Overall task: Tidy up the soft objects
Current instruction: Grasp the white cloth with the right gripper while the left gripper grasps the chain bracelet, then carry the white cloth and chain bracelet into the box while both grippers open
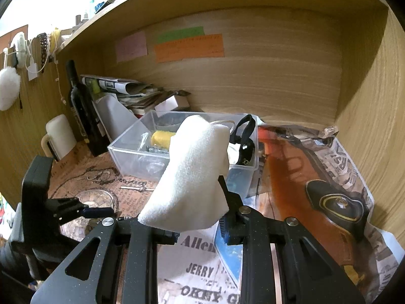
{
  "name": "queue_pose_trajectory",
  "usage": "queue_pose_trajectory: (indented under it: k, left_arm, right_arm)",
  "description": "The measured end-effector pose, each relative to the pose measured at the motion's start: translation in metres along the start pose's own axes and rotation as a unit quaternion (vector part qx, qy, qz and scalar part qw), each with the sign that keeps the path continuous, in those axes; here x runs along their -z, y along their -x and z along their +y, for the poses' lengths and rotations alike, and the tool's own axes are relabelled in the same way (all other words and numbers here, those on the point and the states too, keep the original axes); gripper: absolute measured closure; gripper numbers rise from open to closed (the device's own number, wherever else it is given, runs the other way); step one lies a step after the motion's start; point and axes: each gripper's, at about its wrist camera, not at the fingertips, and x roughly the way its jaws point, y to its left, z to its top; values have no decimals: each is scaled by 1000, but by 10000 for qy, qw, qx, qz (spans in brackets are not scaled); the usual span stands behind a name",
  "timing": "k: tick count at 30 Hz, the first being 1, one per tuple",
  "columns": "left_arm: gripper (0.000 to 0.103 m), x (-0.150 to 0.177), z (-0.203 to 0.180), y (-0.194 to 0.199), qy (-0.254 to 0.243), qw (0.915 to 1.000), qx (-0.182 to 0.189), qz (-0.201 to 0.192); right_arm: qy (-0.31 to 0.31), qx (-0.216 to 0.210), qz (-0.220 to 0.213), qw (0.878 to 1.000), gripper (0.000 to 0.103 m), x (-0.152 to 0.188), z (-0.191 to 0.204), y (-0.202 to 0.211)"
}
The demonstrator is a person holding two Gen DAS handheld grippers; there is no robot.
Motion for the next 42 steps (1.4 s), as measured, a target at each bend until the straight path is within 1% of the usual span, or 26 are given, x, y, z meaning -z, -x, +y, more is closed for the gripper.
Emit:
queue_pose_trajectory:
  k: [1, 3, 4, 6, 7, 11, 16, 21, 26, 30, 33, 36, 41, 42]
  left_arm:
    - [47, 0, 1, 0, -5, 10000, -16, -17]
    - [64, -2, 6, 0, 48, 10000, -38, -17]
    - [67, -4, 10, 0, 117, 9999, -8, -8]
    - [75, -5, 16, 0, 202, 9998, 17, 5]
    - [77, -6, 18, 1, 222, 9998, -4, 6]
    - [77, -11, 21, 9, 261, 9995, -109, -109]
    - [77, -33, 22, 32, 221, 9980, -249, -544]
    - [77, -62, 29, 49, 194, 9937, -457, -1006]
    - [77, -91, 41, 52, 272, 9909, -529, -1209]
    - [77, -111, 50, 50, 277, 9890, -624, -1316]
    - [77, -124, 58, 41, 297, 9900, -569, -1255]
    - [77, -132, 63, 24, 299, 9920, -556, -1097]
    - [76, -136, 74, -18, 412, 9968, -444, -524]
    - [71, -136, 75, -25, 427, 9972, -436, -430]
  right_arm:
    - [-1, -10, -13, 10000, 81, -1, -1, 0]
    - [-8, -21, -51, 10000, 81, -2, -1, 1]
    - [-16, -30, -73, 10000, 81, -3, 0, 1]
    - [-30, -43, -102, 9999, 81, -5, -1, 1]
    - [-40, -44, -118, 9999, 81, -7, -1, 0]
    - [-58, -78, -161, 9998, 81, -13, -2, -3]
    - [14, -116, -294, 9995, 81, -28, 0, -8]
    - [71, -145, -471, 9988, 81, -47, 1, -13]
    - [141, -127, -531, 9984, 81, -62, 1, -25]
    - [241, -79, -430, 9988, 81, -72, 5, -45]
    - [304, -83, -271, 9991, 81, -75, 6, -61]
    - [305, -183, 7, 9994, 81, -74, 6, -84]
    - [315, -289, 558, 9975, 81, -65, 6, -119]
    - [335, -267, 669, 9968, 81, -62, 7, -126]
